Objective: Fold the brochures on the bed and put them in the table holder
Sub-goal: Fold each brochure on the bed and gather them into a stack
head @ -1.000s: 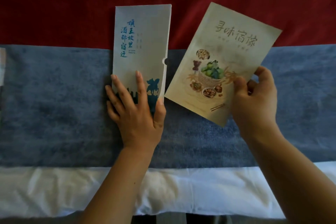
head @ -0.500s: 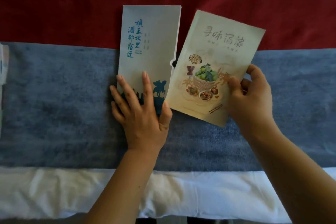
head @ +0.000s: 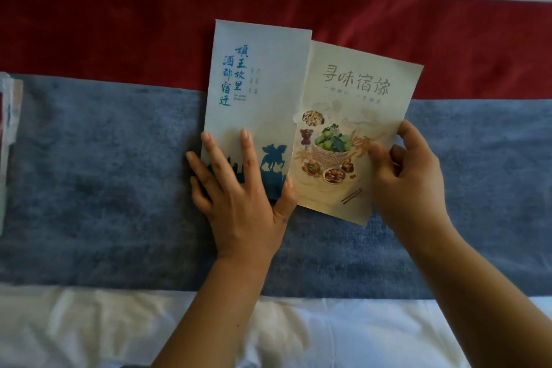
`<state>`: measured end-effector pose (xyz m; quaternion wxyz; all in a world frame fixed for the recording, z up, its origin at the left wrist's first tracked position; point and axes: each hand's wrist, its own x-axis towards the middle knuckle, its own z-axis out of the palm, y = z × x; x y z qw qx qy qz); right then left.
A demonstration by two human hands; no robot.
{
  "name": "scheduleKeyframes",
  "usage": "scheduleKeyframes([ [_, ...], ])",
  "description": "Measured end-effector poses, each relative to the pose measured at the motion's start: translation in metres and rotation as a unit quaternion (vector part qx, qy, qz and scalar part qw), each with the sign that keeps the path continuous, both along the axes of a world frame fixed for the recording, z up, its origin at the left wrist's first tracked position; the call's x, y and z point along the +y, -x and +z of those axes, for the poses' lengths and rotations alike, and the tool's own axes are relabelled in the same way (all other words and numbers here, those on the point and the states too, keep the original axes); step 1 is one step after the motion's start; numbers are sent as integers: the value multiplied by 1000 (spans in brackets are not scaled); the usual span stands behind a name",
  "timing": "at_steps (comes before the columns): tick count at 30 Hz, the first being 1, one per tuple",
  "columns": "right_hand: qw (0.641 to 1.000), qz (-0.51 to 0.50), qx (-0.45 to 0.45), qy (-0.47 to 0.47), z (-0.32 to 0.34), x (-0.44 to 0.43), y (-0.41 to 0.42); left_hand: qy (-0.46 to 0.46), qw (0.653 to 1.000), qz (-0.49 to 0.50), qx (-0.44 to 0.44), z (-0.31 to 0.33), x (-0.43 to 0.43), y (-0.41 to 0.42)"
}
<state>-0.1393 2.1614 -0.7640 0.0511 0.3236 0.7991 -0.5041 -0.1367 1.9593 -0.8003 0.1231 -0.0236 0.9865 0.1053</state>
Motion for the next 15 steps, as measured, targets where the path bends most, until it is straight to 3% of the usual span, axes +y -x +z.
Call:
scheduleKeyframes([
  [5,989,95,-22,-108,1,-6,10,11,1000,-14,17,-2,-4,-1],
  [10,921,204,-100,-316,3,-14,6,19,999,-24,31,9,-16,6],
  [15,927,245,-92,-269,-3,-34,-10,6,999,-43,33,20,-31,15],
])
